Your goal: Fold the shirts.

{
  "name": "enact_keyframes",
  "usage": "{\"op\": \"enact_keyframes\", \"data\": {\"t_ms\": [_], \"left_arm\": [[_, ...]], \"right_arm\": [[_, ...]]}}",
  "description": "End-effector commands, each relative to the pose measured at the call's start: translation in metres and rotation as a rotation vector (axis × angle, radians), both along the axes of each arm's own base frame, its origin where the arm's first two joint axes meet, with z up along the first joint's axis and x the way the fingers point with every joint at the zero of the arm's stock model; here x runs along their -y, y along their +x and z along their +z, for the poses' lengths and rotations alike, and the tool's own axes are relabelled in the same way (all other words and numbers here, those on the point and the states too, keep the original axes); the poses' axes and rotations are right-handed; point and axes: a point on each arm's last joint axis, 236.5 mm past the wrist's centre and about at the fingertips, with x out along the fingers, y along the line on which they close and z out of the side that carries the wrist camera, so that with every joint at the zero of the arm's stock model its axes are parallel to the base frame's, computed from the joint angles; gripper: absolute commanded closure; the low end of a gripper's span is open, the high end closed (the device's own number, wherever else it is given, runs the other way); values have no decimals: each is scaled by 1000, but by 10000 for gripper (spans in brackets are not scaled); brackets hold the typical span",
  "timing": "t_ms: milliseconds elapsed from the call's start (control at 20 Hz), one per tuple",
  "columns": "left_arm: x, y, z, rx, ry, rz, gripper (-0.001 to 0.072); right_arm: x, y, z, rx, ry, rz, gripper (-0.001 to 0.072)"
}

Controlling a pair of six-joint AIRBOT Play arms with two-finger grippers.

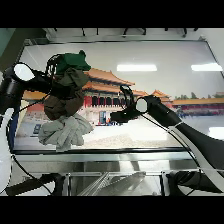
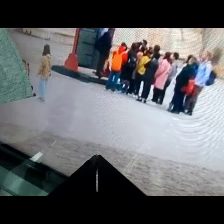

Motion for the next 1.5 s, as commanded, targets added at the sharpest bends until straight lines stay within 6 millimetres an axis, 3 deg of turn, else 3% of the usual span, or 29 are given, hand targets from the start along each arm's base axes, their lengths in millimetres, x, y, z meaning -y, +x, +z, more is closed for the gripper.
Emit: {"op": "enact_keyframes", "data": {"t_ms": [0,300,400,450,550,600,650,700,900,1050,1250,1350,1450], "left_arm": [[0,0,1,2,0,1,688],[5,0,1,10,-2,-9,688],[7,9,5,42,-19,11,688],[2,6,1,28,6,6,688],[-37,-2,-15,-34,154,69,687],[-61,-5,-24,-72,215,139,584],[-81,-5,-31,-100,232,221,274],[-101,-8,-41,-145,222,325,18],[-155,-31,-83,-296,103,526,14],[-184,-39,-99,-315,-9,601,15],[-224,-47,-132,-265,20,661,14],[-232,-50,-152,-260,18,688,14],[-223,-67,-176,-337,14,640,14]], "right_arm": [[0,0,0,-1,0,0,690],[0,0,0,-1,0,0,690],[0,0,0,-1,0,0,690],[0,0,0,-1,0,0,690],[0,0,0,-1,0,0,690],[0,0,0,-1,0,0,690],[0,0,0,-1,0,0,690],[0,0,0,-1,0,0,690],[0,0,0,-2,1,-4,689],[0,0,0,-2,0,-3,690],[-4,4,3,10,20,-16,690],[-4,2,2,3,21,-14,690],[-4,2,3,2,23,-15,690]]}}
